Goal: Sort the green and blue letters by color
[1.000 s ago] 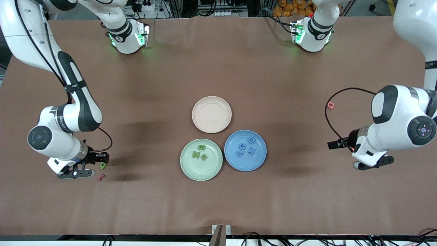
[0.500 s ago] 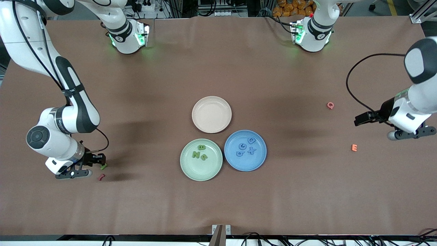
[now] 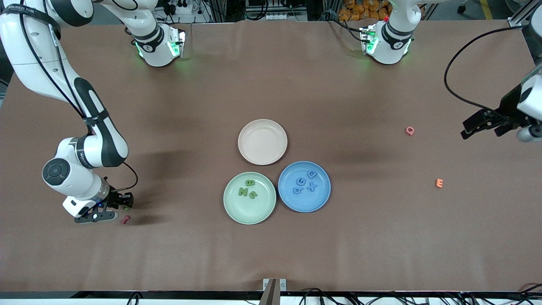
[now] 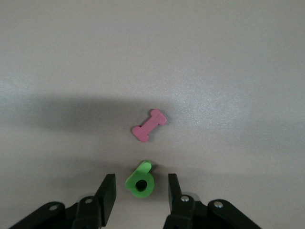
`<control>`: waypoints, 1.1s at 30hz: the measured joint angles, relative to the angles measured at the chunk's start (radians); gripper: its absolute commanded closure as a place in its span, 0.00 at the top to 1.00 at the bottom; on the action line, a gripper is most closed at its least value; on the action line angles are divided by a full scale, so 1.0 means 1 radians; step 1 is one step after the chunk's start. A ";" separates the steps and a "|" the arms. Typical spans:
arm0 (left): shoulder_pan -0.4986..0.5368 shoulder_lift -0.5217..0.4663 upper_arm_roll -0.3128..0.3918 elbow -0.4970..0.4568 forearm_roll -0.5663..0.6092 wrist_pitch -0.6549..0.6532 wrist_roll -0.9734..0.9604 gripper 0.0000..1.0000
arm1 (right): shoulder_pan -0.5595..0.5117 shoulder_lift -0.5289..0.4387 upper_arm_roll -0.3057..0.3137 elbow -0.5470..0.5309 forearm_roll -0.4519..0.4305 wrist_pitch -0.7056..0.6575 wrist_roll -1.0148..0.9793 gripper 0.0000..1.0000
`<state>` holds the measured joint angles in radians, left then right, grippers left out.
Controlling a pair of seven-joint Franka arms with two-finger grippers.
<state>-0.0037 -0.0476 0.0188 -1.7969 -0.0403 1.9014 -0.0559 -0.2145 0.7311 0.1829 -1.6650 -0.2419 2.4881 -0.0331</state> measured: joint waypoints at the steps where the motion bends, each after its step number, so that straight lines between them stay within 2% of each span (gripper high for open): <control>1: 0.000 -0.006 0.000 0.005 0.003 0.000 0.011 1.00 | 0.000 0.002 0.000 -0.001 -0.001 0.004 0.000 0.51; 8: 0.010 -0.043 0.000 0.025 0.009 -0.013 0.062 1.00 | 0.000 0.015 -0.003 -0.003 -0.003 0.015 0.000 0.50; 15: 0.010 -0.063 -0.031 0.063 0.009 -0.141 0.116 1.00 | 0.000 0.018 -0.004 -0.004 -0.003 0.016 0.000 0.50; 24: 0.010 -0.069 -0.049 0.104 0.009 -0.205 0.118 1.00 | 0.000 0.029 -0.004 -0.004 -0.003 0.020 0.000 0.46; 27: 0.011 -0.069 -0.049 0.108 0.009 -0.216 0.118 1.00 | 0.000 0.030 -0.004 -0.004 -0.003 0.022 0.000 0.39; 33: 0.011 -0.069 -0.049 0.109 0.009 -0.227 0.118 1.00 | 0.000 0.029 0.001 -0.004 -0.003 0.022 0.001 0.12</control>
<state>0.0070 -0.1165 -0.0301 -1.6877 -0.0315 1.6748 0.0624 -0.2149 0.7603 0.1838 -1.6686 -0.2450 2.5102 -0.0323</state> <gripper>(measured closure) 0.000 0.617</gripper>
